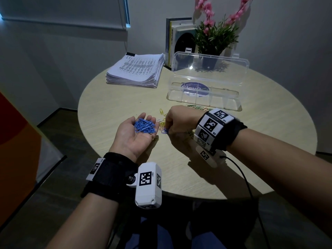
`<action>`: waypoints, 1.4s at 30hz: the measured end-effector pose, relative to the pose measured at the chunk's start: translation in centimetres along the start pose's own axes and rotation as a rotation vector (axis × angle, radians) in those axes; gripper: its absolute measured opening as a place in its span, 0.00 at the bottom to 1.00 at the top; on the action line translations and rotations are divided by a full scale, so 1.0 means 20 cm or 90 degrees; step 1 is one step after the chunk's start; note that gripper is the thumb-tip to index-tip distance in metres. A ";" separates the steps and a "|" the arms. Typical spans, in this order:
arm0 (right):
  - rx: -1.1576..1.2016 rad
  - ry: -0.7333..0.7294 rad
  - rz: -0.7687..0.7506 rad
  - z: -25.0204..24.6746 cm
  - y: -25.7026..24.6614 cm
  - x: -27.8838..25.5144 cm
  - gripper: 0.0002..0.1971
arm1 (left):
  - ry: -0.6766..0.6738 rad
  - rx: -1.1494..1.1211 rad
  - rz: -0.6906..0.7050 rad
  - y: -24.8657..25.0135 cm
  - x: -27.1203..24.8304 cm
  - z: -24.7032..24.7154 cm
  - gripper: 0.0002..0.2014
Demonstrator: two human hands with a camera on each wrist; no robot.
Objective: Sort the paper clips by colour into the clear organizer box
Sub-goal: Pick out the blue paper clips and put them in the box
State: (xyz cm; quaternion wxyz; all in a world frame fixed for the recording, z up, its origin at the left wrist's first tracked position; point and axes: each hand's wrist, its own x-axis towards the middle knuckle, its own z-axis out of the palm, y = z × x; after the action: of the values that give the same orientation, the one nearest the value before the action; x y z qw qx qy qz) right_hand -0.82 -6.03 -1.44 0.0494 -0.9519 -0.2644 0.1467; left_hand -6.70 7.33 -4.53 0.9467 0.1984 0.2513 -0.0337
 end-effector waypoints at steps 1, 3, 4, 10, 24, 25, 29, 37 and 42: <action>-0.006 -0.009 -0.010 0.00 0.00 -0.01 0.11 | -0.002 0.002 0.000 0.00 0.00 0.00 0.19; -0.015 -0.040 -0.021 0.00 0.00 -0.02 0.10 | -0.003 0.003 0.000 0.00 0.00 0.00 0.19; -0.012 -0.053 -0.020 -0.01 0.00 -0.02 0.10 | -0.003 0.002 0.001 0.00 0.00 0.00 0.19; 0.007 0.016 -0.027 -0.06 0.02 -0.01 0.09 | 0.001 -0.003 0.004 0.01 -0.01 0.00 0.19; -0.026 0.006 -0.014 -0.02 0.08 0.00 0.09 | 0.006 0.001 0.001 0.01 -0.01 0.01 0.20; -0.028 0.004 -0.009 -0.02 0.09 0.00 0.09 | 0.007 -0.002 0.001 0.01 -0.01 0.01 0.20; 0.006 0.068 -0.031 -0.03 0.07 0.02 0.10 | 0.015 -0.006 0.001 0.00 -0.01 0.01 0.20; -0.091 -0.006 -0.070 0.00 0.03 0.05 0.10 | 0.024 -0.006 0.004 0.00 -0.01 0.01 0.19; -0.132 -0.025 -0.052 0.01 0.04 0.05 0.11 | 0.031 0.000 0.004 0.01 -0.01 0.00 0.18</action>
State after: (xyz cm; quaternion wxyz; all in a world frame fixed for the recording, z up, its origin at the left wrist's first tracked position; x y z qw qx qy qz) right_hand 0.30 -6.12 -2.12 -0.0489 -0.9372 -0.3178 0.1353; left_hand -6.83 7.50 -4.37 0.9404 0.1999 0.2738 -0.0258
